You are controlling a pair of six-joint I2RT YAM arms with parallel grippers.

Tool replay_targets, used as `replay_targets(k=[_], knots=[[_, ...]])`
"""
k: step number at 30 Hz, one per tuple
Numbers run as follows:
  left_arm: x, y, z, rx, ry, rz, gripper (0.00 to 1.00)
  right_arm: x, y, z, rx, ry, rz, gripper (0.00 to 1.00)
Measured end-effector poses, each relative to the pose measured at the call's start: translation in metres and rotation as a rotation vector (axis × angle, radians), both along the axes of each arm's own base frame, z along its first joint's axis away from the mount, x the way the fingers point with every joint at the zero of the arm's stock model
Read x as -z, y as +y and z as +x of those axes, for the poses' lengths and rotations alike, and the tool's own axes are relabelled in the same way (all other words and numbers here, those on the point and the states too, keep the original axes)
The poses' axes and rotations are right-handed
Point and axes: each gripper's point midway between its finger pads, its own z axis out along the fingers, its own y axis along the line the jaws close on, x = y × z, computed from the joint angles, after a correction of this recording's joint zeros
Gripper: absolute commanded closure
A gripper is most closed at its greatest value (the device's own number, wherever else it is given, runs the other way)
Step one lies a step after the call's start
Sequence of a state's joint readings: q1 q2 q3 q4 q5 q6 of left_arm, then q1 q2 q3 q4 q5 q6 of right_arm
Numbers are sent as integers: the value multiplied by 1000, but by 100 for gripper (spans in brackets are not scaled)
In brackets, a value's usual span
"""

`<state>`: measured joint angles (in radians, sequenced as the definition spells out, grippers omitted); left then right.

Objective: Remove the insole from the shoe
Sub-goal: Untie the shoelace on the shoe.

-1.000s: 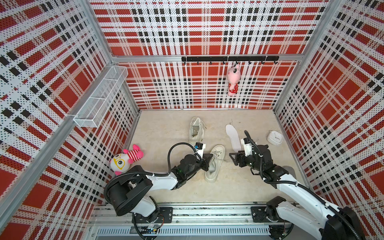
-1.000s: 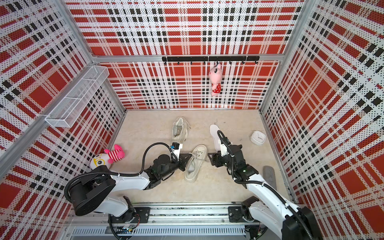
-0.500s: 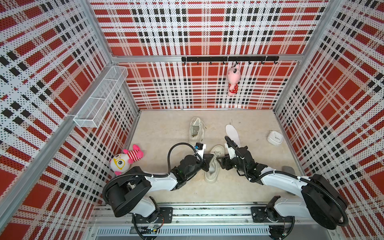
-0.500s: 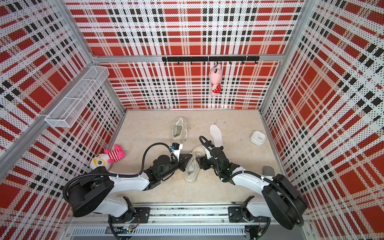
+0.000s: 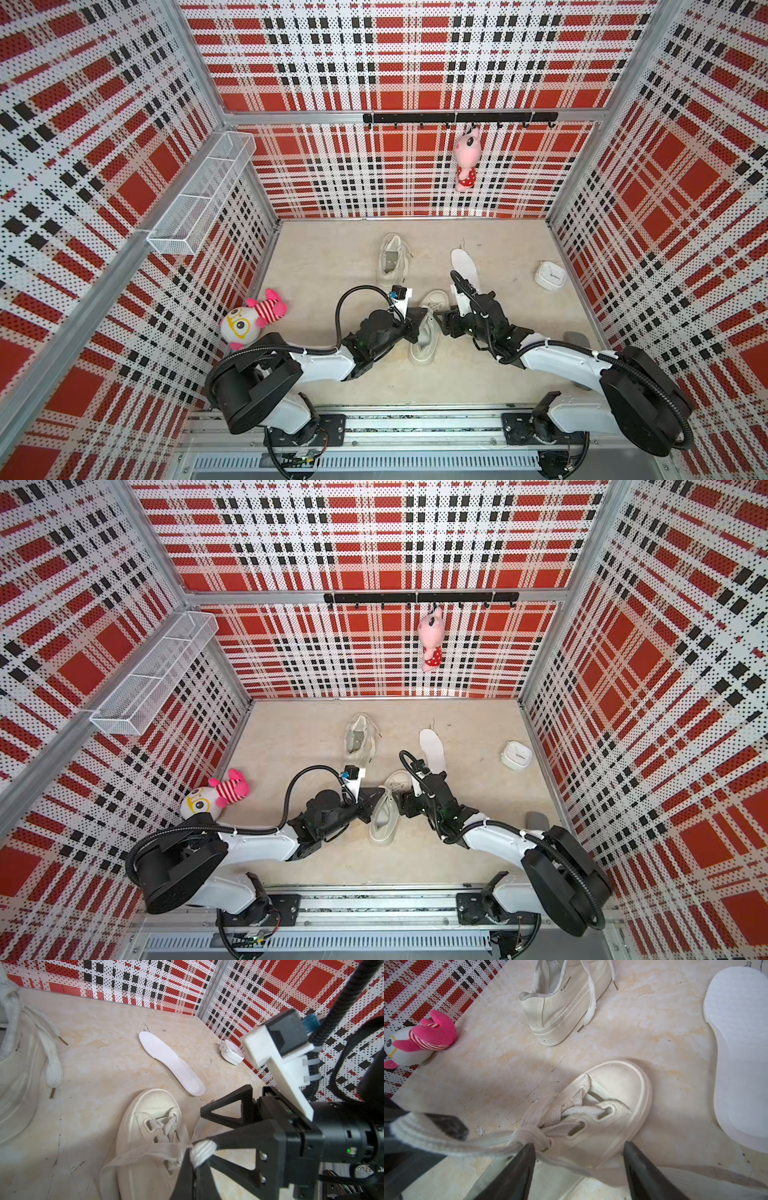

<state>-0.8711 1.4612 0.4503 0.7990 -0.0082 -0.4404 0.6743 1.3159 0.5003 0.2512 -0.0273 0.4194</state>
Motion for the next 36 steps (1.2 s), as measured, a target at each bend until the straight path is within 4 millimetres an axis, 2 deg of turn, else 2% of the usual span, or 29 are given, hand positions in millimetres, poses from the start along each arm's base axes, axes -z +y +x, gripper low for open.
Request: replay_targets(k=[6, 16, 22, 29, 36], knots=[[0, 0, 0, 0, 0, 0, 100, 12, 6, -6, -33, 36, -12, 28], [0, 0, 0, 0, 0, 0, 100, 3, 26, -15, -117, 23, 50, 28], [0, 0, 0, 0, 0, 0, 100, 5, 21, -6, -71, 2, 31, 31], [-7, 2, 0, -7, -11, -10, 100, 2, 15, 17, 29, -29, -25, 35], [-11, 9, -1, -37, -17, -10, 100, 15, -6, 23, 146, -4, -105, 36]])
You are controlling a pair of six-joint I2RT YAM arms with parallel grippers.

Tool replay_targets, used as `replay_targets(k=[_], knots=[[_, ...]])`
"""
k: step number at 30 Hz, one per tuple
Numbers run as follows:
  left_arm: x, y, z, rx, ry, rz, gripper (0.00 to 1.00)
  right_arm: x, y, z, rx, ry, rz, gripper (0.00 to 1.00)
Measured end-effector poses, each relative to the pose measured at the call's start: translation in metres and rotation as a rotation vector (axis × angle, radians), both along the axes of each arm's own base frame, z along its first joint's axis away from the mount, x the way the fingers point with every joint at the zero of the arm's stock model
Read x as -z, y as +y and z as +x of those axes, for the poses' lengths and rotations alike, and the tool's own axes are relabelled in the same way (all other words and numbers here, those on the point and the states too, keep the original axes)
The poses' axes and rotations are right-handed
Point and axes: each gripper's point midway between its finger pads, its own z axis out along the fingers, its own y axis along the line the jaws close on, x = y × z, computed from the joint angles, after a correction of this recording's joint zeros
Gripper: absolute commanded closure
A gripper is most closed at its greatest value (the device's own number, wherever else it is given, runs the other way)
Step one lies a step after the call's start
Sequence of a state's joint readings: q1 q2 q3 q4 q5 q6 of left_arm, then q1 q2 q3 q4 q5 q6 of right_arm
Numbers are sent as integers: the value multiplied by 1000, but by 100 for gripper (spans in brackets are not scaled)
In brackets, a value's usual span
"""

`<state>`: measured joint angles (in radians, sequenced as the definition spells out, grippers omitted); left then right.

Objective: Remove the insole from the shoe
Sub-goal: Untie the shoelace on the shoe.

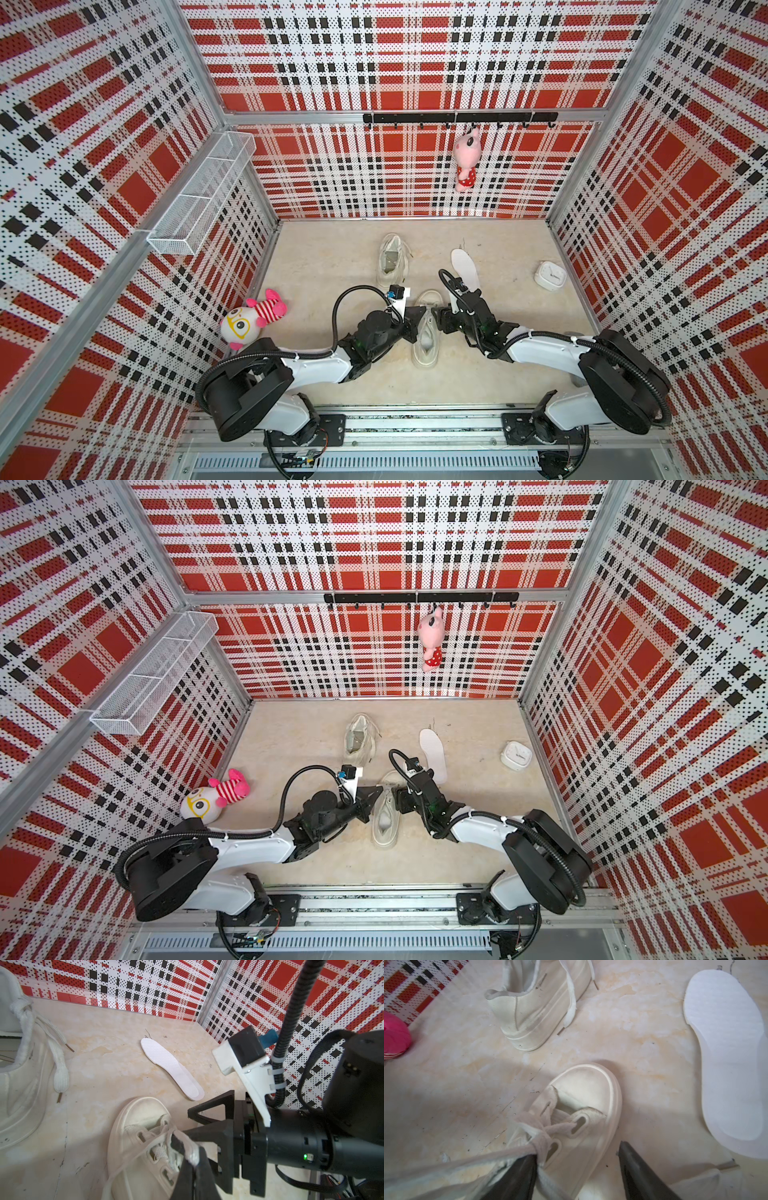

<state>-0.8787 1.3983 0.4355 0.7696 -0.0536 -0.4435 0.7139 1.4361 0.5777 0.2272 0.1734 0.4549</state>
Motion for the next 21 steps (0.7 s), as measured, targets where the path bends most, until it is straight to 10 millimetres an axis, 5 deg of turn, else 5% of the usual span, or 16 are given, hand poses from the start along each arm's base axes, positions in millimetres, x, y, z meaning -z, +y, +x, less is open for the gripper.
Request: replay_targets(k=[10, 17, 21], knots=[[14, 30, -4, -112, 37, 5, 100, 1, -36, 6, 224, 61, -131, 35], [2, 59, 1, -227, 23, -62, 100, 23, -109, -7, 440, 144, -350, 33], [0, 64, 3, -242, 22, -80, 100, 19, -118, -11, 434, 147, -365, 25]])
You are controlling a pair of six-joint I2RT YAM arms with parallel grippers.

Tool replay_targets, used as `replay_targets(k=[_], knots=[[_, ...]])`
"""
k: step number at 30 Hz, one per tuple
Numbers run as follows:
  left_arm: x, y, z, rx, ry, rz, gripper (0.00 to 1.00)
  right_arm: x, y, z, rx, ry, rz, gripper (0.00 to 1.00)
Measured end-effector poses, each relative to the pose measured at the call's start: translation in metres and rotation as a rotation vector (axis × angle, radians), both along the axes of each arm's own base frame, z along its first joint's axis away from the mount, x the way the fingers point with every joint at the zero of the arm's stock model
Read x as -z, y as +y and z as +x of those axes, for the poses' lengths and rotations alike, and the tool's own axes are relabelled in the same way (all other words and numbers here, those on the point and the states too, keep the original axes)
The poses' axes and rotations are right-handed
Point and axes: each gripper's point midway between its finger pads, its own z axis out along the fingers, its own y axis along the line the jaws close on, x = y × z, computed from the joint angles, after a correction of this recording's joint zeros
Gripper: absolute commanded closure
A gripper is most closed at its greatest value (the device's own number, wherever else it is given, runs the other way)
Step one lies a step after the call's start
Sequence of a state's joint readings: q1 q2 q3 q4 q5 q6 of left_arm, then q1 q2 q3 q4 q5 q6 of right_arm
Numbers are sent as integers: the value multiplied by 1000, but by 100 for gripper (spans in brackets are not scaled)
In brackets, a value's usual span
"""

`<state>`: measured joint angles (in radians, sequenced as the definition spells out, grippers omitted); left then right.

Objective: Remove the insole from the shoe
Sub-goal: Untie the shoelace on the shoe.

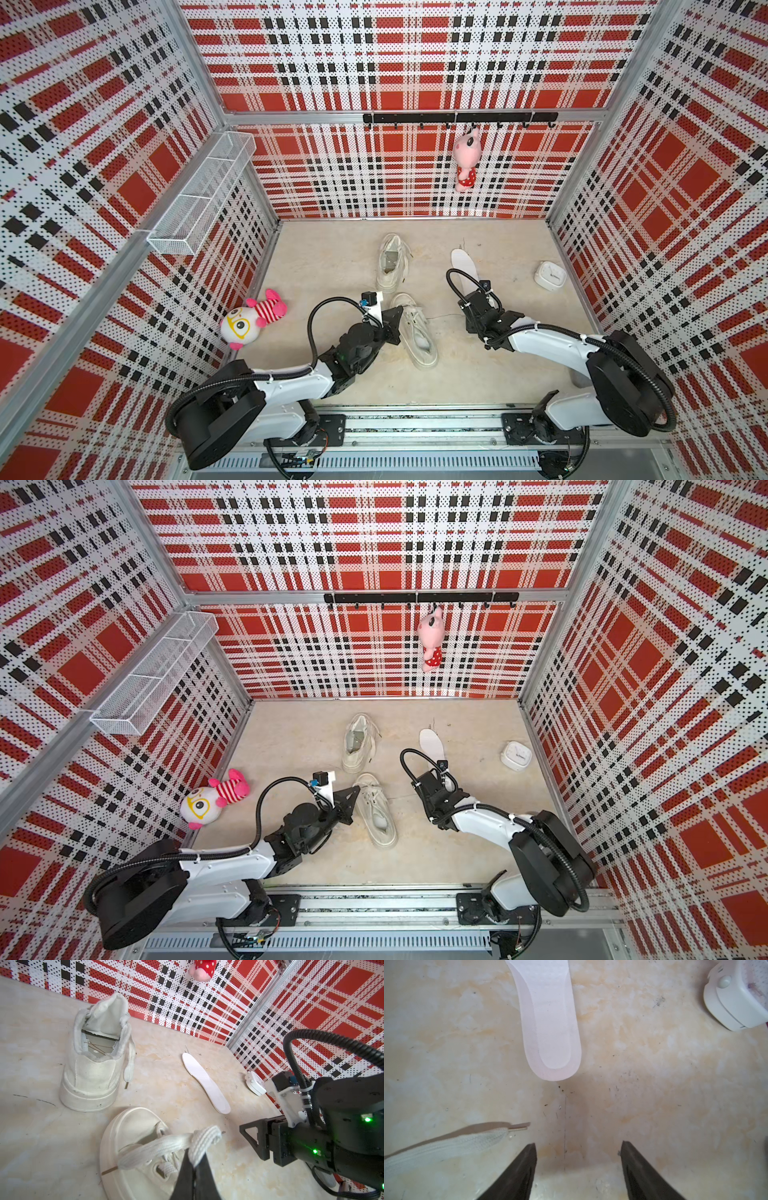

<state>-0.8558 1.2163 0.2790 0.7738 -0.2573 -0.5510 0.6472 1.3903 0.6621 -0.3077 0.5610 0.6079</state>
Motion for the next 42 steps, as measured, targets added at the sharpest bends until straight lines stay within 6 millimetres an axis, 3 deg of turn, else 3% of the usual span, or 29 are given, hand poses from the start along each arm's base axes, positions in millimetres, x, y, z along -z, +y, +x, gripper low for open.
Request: replay_targets(k=[3, 6, 12, 18, 22, 26, 29, 35, 42], knots=[[0, -2, -1, 13, 0, -3, 100, -10, 23, -4, -143, -46, 131, 15], [-1, -3, -2, 19, 0, -4, 100, -27, 61, -10, -328, -108, 281, 6], [-1, -3, -1, 19, 0, -3, 100, -54, 139, -18, -632, -194, 417, 5], [0, -3, -1, 21, 0, -3, 100, -54, 181, 0, -721, -222, 446, 8], [0, -2, -1, 20, 1, -3, 100, -63, 195, 20, -708, -286, 446, 9], [-1, -1, 0, 19, 1, -5, 100, -82, 193, 48, -621, -391, 393, 9], [-4, 0, 1, 16, -3, -14, 100, -104, 175, 73, -476, -509, 333, 9], [-3, 9, -4, 9, -4, -25, 100, -129, 110, 99, -173, -680, 220, 8], [-1, 18, 1, -14, 8, -37, 97, -168, 46, 98, -48, -733, 170, 5]])
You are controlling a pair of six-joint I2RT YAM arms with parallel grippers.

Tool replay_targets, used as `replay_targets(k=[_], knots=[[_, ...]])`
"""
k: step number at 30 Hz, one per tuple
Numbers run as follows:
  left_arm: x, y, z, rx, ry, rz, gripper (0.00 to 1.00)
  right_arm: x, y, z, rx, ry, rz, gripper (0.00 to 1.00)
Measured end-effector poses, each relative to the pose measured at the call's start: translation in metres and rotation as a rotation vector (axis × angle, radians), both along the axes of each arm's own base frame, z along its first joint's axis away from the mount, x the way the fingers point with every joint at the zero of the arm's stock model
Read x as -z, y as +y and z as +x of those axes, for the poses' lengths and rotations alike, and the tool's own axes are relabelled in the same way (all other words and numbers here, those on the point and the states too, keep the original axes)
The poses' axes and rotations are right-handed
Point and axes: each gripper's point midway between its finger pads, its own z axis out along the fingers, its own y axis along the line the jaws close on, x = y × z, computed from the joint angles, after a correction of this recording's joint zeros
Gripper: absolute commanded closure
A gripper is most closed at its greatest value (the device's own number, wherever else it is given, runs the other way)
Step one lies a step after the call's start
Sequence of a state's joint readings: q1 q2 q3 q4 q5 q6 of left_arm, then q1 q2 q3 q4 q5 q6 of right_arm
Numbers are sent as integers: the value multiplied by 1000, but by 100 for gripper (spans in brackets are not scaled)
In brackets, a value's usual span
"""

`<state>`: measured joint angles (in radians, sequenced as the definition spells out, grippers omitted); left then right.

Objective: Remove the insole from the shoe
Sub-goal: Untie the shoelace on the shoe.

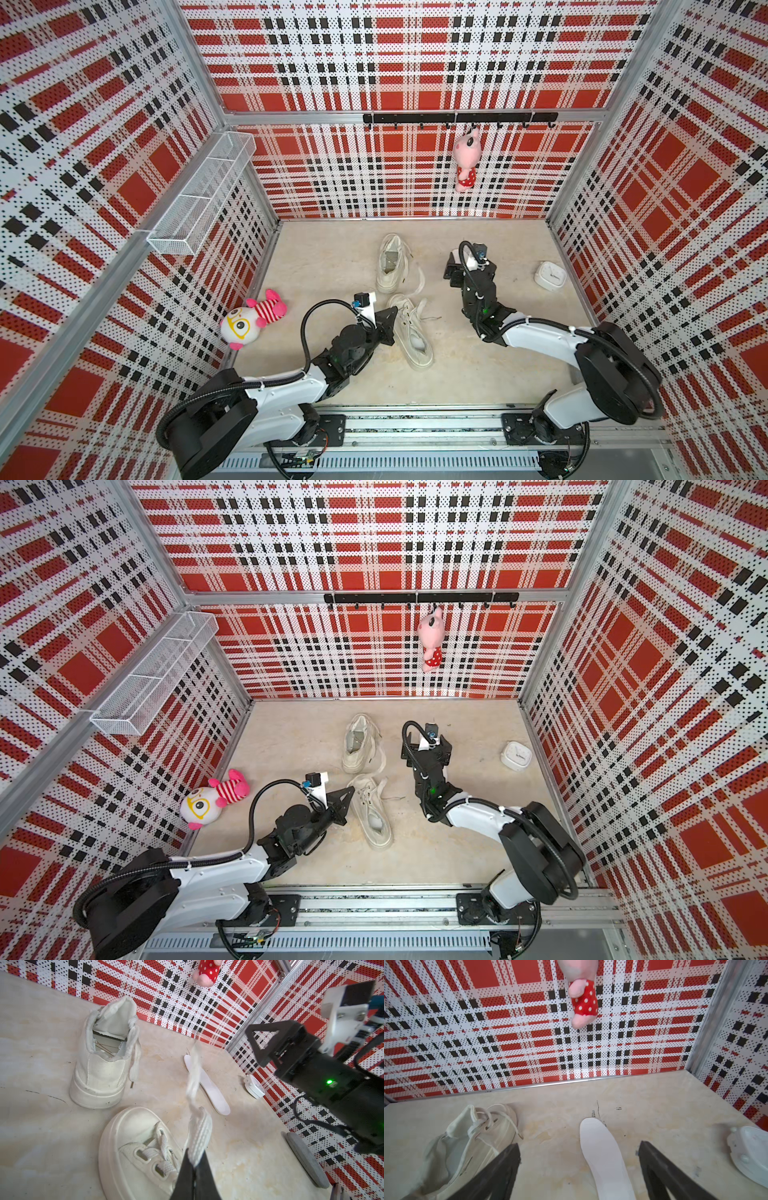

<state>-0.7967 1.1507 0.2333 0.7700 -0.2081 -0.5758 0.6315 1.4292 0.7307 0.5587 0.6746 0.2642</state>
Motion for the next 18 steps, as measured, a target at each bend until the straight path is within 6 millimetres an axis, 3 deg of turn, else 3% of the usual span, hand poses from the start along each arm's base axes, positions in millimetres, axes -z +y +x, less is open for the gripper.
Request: replay_targets(k=[2, 5, 8, 11, 15, 18], knots=[[1, 3, 3, -3, 10, -10, 90, -7, -8, -2, -37, 32, 13, 5], [3, 8, 7, -3, 39, -44, 72, -1, -10, -9, -127, 143, 16, 6], [8, 11, 4, 14, 80, -71, 49, 18, 11, -31, -293, 296, 27, 8], [13, 3, -10, 73, 124, -74, 33, 43, 39, -63, -453, 458, 41, 8], [18, -18, -39, 176, 177, -68, 27, 73, 76, -110, -616, 631, 28, 7], [35, -30, -57, 226, 245, -35, 27, 96, 100, -139, -703, 739, 17, 7]])
